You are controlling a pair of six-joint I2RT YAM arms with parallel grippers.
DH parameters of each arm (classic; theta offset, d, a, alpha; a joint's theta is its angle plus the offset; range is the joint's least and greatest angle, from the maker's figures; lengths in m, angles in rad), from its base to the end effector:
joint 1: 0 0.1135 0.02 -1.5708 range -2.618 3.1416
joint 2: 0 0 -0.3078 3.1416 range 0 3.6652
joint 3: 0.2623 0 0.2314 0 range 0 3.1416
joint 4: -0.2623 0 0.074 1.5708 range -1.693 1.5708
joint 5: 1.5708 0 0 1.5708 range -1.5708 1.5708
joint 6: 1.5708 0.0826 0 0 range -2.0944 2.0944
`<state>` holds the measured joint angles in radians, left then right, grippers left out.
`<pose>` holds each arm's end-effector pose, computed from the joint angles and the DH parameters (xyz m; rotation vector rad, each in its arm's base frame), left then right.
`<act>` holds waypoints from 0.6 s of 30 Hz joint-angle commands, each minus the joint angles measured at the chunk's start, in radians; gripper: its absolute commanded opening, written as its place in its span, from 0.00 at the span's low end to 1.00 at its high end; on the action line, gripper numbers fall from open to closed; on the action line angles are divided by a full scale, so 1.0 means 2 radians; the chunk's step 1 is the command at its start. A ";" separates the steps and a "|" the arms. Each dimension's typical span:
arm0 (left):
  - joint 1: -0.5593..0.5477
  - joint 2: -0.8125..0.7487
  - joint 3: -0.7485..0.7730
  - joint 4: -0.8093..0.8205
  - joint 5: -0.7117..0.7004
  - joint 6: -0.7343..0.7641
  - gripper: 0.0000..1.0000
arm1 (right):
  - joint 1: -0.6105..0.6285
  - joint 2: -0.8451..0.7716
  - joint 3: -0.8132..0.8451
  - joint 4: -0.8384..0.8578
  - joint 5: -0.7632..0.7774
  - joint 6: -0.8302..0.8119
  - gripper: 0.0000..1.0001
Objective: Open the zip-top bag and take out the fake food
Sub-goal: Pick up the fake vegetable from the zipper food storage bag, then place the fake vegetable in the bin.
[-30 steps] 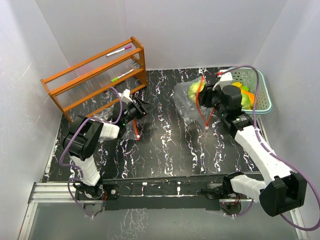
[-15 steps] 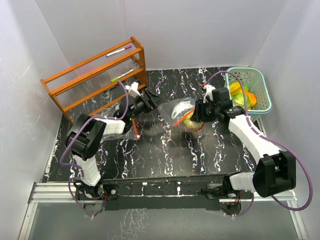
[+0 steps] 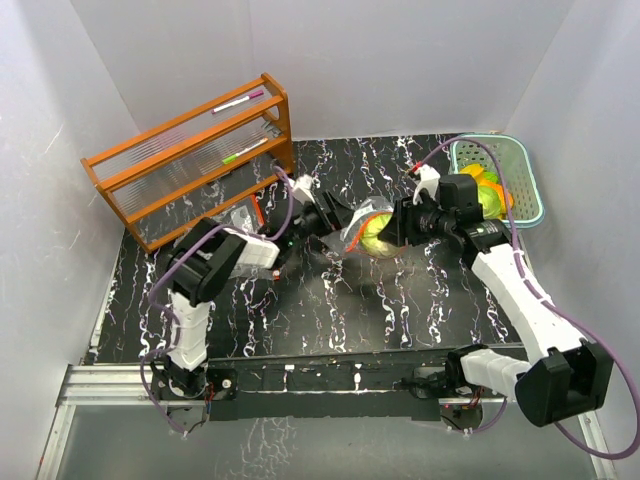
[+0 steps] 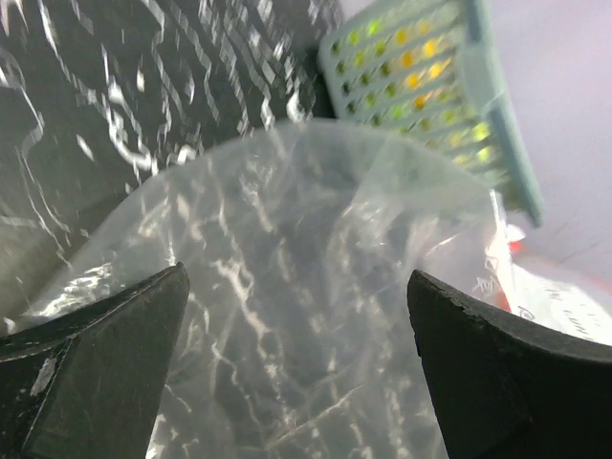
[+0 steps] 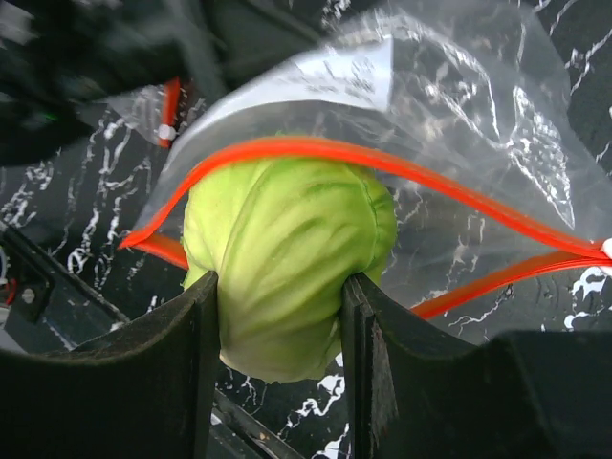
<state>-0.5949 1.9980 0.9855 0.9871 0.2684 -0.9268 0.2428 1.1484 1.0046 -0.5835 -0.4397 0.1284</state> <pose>0.3773 -0.2818 0.2320 -0.0625 1.7806 -1.3602 0.2194 0.0906 0.3227 -0.3617 2.2829 0.6955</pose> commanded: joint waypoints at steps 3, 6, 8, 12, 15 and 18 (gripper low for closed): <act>-0.047 0.077 0.039 0.001 -0.009 -0.008 0.97 | 0.000 -0.033 0.067 -0.004 -0.039 -0.010 0.08; -0.055 0.087 0.045 -0.001 -0.013 -0.006 0.97 | 0.000 -0.027 0.071 -0.005 -0.051 -0.010 0.08; -0.055 0.085 0.043 -0.012 -0.017 0.004 0.97 | -0.003 -0.031 0.080 0.005 -0.039 0.002 0.08; -0.055 0.055 0.012 -0.012 -0.027 0.022 0.97 | -0.015 -0.014 0.127 0.028 0.131 0.010 0.08; -0.055 0.026 0.000 -0.021 -0.029 0.035 0.97 | -0.037 0.027 0.147 0.056 0.199 0.009 0.08; -0.054 -0.007 -0.008 -0.035 -0.026 0.048 0.97 | -0.063 0.072 0.165 0.076 0.244 0.006 0.08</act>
<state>-0.7071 2.1082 0.9905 0.9646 0.2272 -0.8898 0.1749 1.1995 1.2705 -0.5560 -0.1680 0.1371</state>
